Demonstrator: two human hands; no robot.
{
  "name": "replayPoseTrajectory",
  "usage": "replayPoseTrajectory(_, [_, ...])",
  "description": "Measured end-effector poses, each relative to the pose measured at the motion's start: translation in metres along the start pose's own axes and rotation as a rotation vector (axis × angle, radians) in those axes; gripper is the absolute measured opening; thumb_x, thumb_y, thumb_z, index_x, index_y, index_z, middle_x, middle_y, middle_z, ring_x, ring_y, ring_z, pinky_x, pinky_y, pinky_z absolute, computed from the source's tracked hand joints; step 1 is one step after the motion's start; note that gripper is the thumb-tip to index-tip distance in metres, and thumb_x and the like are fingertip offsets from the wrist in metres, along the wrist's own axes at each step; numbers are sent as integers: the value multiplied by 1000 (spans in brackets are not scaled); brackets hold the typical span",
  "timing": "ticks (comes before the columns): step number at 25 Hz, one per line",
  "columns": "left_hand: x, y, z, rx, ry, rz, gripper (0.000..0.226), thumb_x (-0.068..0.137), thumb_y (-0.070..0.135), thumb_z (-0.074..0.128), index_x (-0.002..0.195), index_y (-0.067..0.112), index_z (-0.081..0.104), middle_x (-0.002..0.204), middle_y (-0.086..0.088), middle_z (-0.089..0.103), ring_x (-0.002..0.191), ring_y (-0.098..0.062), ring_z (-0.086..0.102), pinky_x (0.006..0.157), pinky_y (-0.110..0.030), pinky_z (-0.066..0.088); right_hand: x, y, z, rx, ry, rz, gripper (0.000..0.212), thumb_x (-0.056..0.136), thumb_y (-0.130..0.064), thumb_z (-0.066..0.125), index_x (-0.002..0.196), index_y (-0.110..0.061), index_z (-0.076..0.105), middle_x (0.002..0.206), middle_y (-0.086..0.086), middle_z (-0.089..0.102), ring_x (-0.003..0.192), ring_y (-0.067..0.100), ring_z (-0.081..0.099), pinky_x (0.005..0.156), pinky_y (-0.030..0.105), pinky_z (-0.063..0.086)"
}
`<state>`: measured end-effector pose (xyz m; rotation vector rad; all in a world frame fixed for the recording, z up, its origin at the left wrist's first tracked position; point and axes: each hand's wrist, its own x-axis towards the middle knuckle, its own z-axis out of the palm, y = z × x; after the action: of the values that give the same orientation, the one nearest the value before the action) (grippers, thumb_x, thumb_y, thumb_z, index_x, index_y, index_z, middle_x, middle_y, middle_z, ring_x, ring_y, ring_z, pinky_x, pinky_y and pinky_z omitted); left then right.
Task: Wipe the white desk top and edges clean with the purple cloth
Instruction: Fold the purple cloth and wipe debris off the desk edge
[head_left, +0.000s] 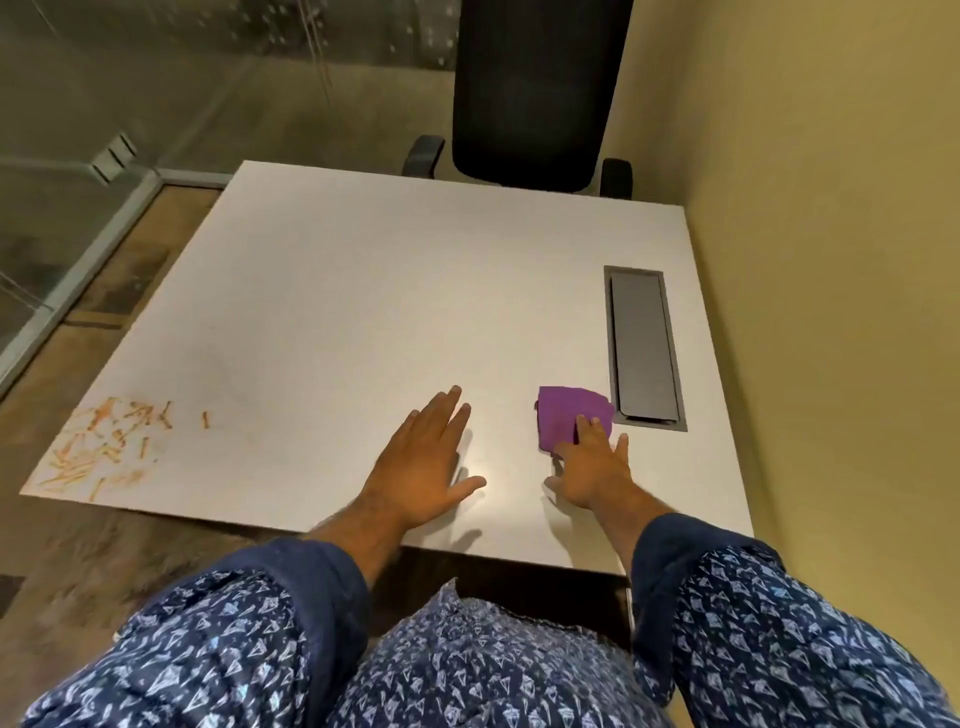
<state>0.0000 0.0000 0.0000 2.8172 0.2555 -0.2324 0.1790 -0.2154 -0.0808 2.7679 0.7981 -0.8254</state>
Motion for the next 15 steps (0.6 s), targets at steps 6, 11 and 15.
replayPoseTrajectory(6, [0,-18,11,-101,-111,-35,96,99,63,59,172,24,10,180,4,-9,167,-18,-1,134,-36,12,26,0,0,-22,-87,68,65,86,-39,75,147,-26,56,173,4,25,163,32,13,125,72,1])
replayPoseTrajectory(11, [-10,-34,4,-505,-7,-324,88,98,56,68,169,26,25,179,8,10,165,-16,14,125,-27,17,9,-36,-63,1285,147,12,18,88,5,77,105,-1,79,96,9,76,78,15,71,63,14,55])
replayPoseTrajectory(15, [-16,-54,-17,-833,199,-574,80,97,52,72,163,21,39,171,-2,37,156,-22,37,126,-37,30,-16,-90,-98,1793,-114,-57,21,96,7,67,98,-14,64,90,8,69,62,8,71,44,23,55])
